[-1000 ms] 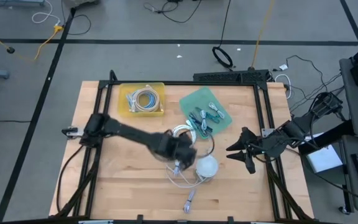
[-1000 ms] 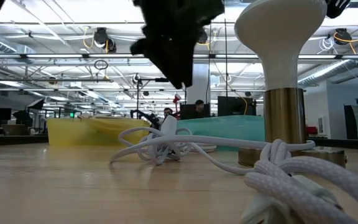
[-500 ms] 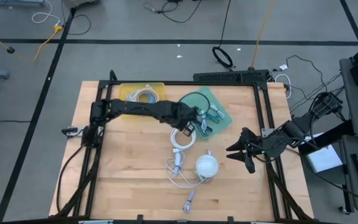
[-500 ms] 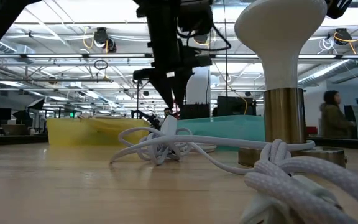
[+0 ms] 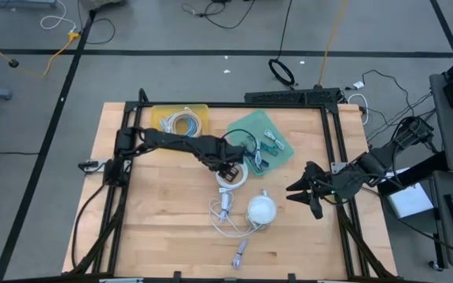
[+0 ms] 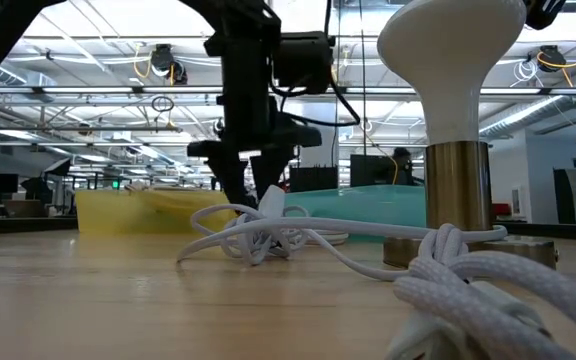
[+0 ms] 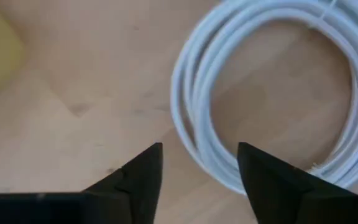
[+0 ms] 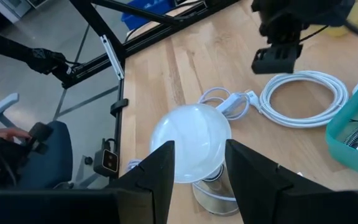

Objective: Pick & Place USB Port
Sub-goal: Put the white HDMI cable into the yellow bin

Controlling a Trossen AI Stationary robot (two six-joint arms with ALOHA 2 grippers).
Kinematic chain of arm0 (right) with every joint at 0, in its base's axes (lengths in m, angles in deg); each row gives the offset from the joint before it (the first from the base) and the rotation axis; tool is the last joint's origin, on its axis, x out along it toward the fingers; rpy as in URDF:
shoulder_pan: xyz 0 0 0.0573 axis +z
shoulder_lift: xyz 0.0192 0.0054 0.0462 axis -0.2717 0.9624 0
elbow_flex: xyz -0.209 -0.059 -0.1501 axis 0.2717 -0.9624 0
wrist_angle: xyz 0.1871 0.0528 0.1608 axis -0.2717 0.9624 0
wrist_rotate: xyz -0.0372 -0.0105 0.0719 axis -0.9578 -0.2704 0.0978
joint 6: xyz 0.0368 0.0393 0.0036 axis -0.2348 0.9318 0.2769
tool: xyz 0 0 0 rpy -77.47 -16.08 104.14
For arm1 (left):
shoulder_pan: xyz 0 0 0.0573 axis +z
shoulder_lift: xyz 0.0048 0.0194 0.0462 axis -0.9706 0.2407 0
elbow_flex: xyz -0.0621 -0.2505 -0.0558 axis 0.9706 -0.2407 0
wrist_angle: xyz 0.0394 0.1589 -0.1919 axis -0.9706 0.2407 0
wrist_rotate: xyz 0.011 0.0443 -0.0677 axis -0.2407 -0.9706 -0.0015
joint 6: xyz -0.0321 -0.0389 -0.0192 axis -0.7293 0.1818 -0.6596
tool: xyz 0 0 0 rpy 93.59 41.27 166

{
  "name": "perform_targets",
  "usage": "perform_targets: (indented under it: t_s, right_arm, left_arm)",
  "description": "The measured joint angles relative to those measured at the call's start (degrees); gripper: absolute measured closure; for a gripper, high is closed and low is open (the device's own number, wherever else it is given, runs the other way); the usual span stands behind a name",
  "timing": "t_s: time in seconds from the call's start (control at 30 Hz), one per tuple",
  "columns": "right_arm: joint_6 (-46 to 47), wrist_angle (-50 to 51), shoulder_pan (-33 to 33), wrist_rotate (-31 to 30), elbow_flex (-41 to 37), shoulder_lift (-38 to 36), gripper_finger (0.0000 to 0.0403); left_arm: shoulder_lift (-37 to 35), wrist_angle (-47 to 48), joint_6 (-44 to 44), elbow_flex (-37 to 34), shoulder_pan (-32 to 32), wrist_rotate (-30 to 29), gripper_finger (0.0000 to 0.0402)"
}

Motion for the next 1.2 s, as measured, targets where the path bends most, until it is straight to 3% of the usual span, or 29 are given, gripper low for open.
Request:
perform_targets:
  t_s: [0.17,0.33,0.43,0.57,0.6,0.77,1.2]
  right_arm:
    - [-0.13,-0.16,0.0,-0.04,0.0,0.0,0.0269]
    - [-0.17,-0.61,0.0,-0.04,0.0,0.0,0.0269]
    - [-0.18,-0.79,0.0,0.02,0.0,0.01,0.0269]
    - [-0.13,-0.93,0.0,0.09,0.0,0.0,0.0269]
    - [-0.1,-0.94,0.0,0.1,0.0,0.0,0.0269]
    - [-0.28,-1.05,0.2,0.11,0.0,0.02,0.0269]
    - [-2.49,-4.12,0.22,-0.02,0.0,0.0,0.0269]
  left_arm:
    - [0.02,-3.6,-2.92,-2.42,-0.71,1.89,0.0162]
    - [1.68,-3.69,-4.79,-3.81,-1.45,4.28,0.0175]
    - [3.4,-3.53,-5.97,-3.69,-2.1,5.8,0.0223]
    - [4.18,-4.96,-7.15,-3.7,-3.26,6.19,0.0355]
    - [4.17,-6.08,-8.05,-3.44,-3.83,6.25,0.0365]
    - [0.95,-2.27,-10.96,-2.0,-5.02,1.44,0.0391]
    - [-19.23,18.09,-22.47,-1.59,1.34,-19.13,0.0391]
